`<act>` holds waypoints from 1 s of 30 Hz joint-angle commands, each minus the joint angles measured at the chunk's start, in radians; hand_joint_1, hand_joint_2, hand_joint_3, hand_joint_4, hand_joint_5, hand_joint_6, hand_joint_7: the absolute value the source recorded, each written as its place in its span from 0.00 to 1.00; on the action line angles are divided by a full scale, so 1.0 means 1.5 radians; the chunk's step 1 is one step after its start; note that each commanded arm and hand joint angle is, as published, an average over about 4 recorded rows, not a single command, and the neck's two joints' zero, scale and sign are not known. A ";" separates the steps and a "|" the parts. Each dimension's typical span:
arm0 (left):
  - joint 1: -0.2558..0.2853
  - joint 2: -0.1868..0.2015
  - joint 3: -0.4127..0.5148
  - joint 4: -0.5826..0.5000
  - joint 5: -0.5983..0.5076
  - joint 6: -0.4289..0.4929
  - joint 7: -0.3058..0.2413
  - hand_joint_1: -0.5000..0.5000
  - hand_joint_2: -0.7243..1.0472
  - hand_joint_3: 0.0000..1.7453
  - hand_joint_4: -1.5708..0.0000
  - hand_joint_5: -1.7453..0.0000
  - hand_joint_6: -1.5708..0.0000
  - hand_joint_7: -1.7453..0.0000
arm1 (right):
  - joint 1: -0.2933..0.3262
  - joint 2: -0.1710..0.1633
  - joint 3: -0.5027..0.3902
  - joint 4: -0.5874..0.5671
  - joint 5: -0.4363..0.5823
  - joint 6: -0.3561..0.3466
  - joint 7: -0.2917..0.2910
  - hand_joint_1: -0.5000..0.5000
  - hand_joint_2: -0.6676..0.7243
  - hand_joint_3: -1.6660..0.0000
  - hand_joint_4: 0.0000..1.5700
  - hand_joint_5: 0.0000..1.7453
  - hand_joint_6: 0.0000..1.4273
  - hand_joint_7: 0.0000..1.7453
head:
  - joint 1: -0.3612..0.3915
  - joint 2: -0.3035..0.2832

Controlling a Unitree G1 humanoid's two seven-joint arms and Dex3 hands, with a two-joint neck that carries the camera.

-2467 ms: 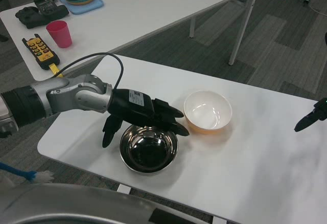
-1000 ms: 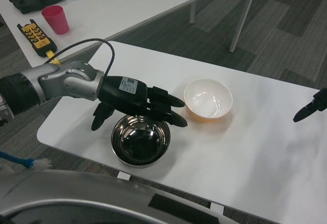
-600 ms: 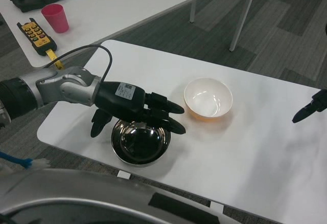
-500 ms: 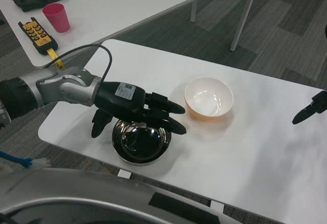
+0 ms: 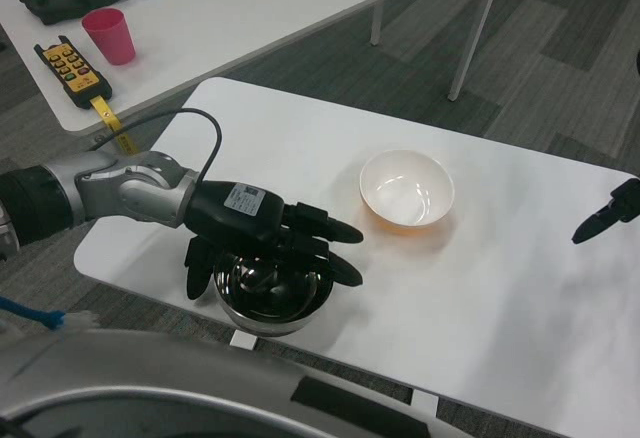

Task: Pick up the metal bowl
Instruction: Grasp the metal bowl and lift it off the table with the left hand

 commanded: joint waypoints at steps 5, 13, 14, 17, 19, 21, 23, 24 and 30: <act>0.010 0.011 -0.018 0.024 -0.006 0.010 -0.017 0.00 0.55 0.00 0.96 1.00 1.00 0.88 | 0.002 -0.009 0.002 0.007 0.007 -0.007 -0.004 0.08 0.89 1.00 0.00 0.00 0.00 0.00 | 0.002 0.001; 0.006 0.010 -0.019 0.028 -0.006 0.016 -0.028 0.00 0.76 0.00 0.91 1.00 1.00 0.85 | 0.009 -0.009 0.002 0.004 0.012 -0.010 -0.004 0.08 0.91 1.00 0.00 0.00 0.00 0.00 | 0.000 0.004; 0.006 0.010 -0.019 0.028 -0.005 0.016 -0.031 0.00 0.81 0.00 0.77 1.00 1.00 0.83 | 0.010 -0.009 0.002 0.003 0.012 -0.010 -0.004 0.08 0.91 1.00 0.00 0.00 0.00 0.00 | 0.000 0.004; 0.005 0.009 -0.020 0.028 -0.004 0.016 -0.037 0.00 0.96 0.03 0.46 1.00 1.00 0.64 | 0.011 -0.009 0.002 0.002 0.013 -0.011 -0.004 0.08 0.91 1.00 0.00 0.00 0.00 0.00 | -0.001 0.003; 0.004 0.007 -0.020 0.028 -0.004 0.016 -0.043 0.00 1.00 0.05 0.57 1.00 1.00 0.41 | 0.011 -0.009 0.002 0.002 0.014 -0.011 -0.004 0.08 0.91 1.00 0.00 0.00 0.00 0.00 | -0.001 0.002; 0.004 0.002 -0.021 0.028 -0.005 0.020 -0.048 0.00 1.00 0.06 0.63 1.00 0.96 0.26 | 0.011 -0.010 0.002 0.002 0.014 -0.011 -0.004 0.08 0.91 1.00 0.00 0.00 0.00 0.00 | -0.001 0.002; 0.005 -0.002 -0.021 0.028 -0.007 0.024 -0.052 0.00 1.00 0.09 0.63 1.00 0.77 0.13 | 0.011 -0.010 0.002 0.003 0.015 -0.012 -0.004 0.08 0.91 1.00 0.00 0.00 0.00 0.00 | -0.002 0.001; 0.005 -0.003 -0.021 0.028 -0.008 0.026 -0.053 0.00 1.00 0.10 0.62 1.00 0.65 0.07 | 0.011 -0.010 0.002 0.003 0.015 -0.012 -0.005 0.08 0.91 1.00 0.00 0.00 0.00 0.00 | -0.002 0.000; 0.003 -0.005 -0.013 0.027 -0.025 0.044 -0.067 0.00 1.00 0.10 0.64 1.00 0.15 0.02 | 0.011 -0.010 0.002 0.004 0.017 -0.012 -0.005 0.08 0.89 1.00 0.00 0.00 0.00 0.00 | -0.002 0.000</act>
